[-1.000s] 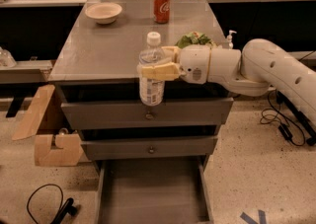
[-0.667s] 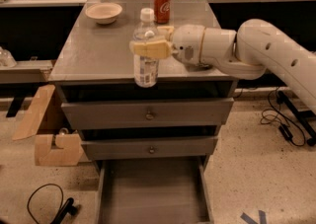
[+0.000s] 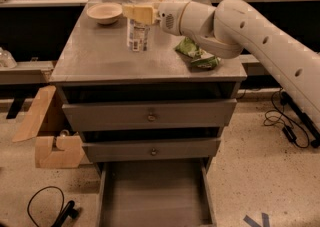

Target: Pick blue plastic bottle from bottom drawer and place on counter

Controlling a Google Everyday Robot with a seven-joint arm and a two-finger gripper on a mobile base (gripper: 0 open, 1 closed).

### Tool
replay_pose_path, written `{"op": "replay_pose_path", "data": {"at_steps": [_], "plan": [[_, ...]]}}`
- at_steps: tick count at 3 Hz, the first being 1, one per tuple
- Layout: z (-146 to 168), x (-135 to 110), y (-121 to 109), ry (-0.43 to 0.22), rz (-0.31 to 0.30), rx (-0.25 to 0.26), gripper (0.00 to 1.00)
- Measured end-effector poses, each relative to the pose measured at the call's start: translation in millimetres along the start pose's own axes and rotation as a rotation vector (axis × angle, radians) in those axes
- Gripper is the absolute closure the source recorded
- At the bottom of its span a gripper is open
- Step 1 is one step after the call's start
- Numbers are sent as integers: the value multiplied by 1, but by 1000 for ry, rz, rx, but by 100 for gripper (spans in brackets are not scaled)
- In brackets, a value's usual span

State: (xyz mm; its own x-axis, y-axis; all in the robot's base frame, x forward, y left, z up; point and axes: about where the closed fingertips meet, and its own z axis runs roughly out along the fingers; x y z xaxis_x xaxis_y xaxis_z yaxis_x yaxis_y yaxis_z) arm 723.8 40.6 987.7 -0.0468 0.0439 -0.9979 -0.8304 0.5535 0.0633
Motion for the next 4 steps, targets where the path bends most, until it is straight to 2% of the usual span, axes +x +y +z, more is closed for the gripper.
{"op": "replay_pose_path", "data": {"at_steps": [1, 2, 3, 4], "plan": [[45, 21, -39, 11, 37, 92, 100], [78, 48, -58, 43, 64, 132, 100], [91, 61, -63, 71, 60, 151, 100], [91, 53, -63, 71, 60, 151, 82]]}}
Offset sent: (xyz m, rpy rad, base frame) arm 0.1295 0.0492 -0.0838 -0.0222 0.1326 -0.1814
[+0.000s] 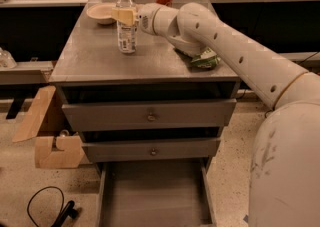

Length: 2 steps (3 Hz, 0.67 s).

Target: Pick blue plastic bottle from bottom drawer and place on counter

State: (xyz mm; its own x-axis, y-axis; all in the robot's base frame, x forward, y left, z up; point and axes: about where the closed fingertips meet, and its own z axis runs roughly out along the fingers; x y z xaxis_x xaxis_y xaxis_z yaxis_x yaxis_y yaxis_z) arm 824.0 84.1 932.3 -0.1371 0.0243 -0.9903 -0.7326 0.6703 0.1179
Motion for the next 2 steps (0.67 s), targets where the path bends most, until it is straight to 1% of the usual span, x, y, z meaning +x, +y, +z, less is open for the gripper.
{"op": "replay_pose_path", "data": {"at_steps": [2], "plan": [[0, -2, 0, 0, 0, 0, 35]]}}
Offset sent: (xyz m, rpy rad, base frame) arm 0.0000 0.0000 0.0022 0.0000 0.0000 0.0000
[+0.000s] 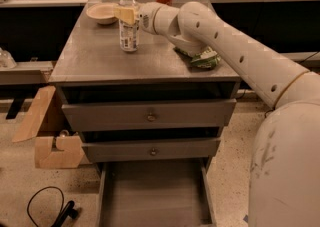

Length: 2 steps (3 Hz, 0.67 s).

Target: Pick blue plastic bottle from bottom drawer and place on counter

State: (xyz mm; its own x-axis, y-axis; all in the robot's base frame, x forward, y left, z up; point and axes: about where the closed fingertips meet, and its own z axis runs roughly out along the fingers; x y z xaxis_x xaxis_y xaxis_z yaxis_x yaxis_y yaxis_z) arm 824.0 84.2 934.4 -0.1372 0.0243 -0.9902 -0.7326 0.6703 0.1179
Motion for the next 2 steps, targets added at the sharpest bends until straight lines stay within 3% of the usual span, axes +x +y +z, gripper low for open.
{"op": "replay_pose_path", "data": {"at_steps": [1, 2], "plan": [[0, -1, 0, 0, 0, 0, 12], [1, 0, 2, 0, 0, -3, 0]]}}
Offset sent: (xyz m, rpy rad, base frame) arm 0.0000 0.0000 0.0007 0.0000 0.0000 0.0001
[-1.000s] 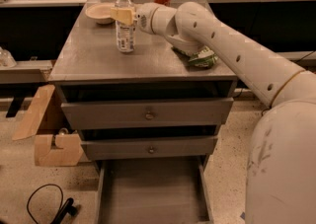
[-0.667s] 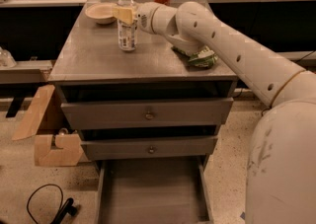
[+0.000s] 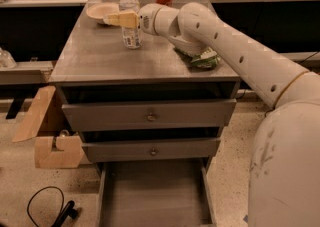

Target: Pick blue plastic bottle from bottom drawer and place on counter

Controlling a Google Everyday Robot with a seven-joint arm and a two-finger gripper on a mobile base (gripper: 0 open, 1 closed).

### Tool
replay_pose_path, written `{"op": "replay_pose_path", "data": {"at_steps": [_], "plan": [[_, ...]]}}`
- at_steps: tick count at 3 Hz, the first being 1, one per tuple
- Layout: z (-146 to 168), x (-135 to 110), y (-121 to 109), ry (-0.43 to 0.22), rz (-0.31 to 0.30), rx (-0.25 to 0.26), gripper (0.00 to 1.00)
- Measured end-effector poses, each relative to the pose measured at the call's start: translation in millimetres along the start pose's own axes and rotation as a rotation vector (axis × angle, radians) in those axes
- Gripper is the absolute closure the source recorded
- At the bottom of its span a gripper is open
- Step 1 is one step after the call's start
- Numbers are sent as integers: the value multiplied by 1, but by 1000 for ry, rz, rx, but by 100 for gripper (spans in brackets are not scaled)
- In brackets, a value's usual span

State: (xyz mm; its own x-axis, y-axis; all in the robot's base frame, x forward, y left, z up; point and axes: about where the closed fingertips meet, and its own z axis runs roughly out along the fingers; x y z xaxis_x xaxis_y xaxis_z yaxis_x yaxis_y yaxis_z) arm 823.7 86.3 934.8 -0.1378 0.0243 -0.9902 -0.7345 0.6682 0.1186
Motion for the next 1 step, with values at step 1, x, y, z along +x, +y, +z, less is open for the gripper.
{"op": "replay_pose_path", "data": {"at_steps": [1], "plan": [[0, 0, 0, 0, 0, 0, 0]]}}
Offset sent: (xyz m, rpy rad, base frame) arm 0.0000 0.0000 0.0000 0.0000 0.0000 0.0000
